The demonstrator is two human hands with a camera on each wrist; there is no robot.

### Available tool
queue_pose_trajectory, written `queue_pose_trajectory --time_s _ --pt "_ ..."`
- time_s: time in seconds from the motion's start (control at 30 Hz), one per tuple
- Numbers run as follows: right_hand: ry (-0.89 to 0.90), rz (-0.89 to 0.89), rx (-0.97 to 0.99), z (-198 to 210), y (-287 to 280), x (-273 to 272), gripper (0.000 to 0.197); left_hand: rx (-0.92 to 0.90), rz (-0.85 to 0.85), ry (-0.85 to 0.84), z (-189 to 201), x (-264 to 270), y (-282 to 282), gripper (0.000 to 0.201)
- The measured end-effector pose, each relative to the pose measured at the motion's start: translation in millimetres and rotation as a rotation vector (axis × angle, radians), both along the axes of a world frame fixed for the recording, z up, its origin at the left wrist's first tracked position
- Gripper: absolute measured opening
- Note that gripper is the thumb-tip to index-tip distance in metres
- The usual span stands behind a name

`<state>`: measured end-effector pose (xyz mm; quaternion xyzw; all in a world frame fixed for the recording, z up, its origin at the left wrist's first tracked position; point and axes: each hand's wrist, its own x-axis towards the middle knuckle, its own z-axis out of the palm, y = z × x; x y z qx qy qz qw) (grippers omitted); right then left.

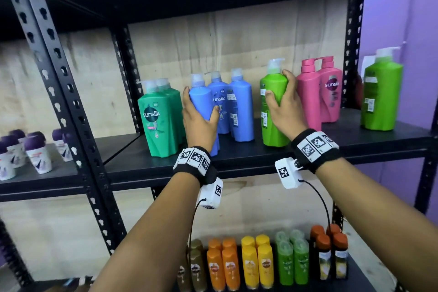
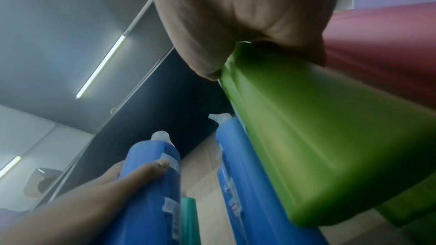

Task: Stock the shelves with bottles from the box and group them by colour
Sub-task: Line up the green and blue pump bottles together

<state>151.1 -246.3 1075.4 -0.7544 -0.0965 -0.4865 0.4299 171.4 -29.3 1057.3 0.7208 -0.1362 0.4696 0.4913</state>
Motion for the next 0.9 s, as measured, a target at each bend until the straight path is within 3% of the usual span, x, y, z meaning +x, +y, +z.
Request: queue_pose_trajectory --time_s 0.63,0.9 --pt "0.001 -0.076 0.009 -4 2 -3 0.066 0.032 -0.048 -0.002 -10 3 8 0.093" --pt "-0.179 -0.377 -0.248 1 25 -27 0.032 -0.055 -0.075 0.182 -29 10 15 0.083"
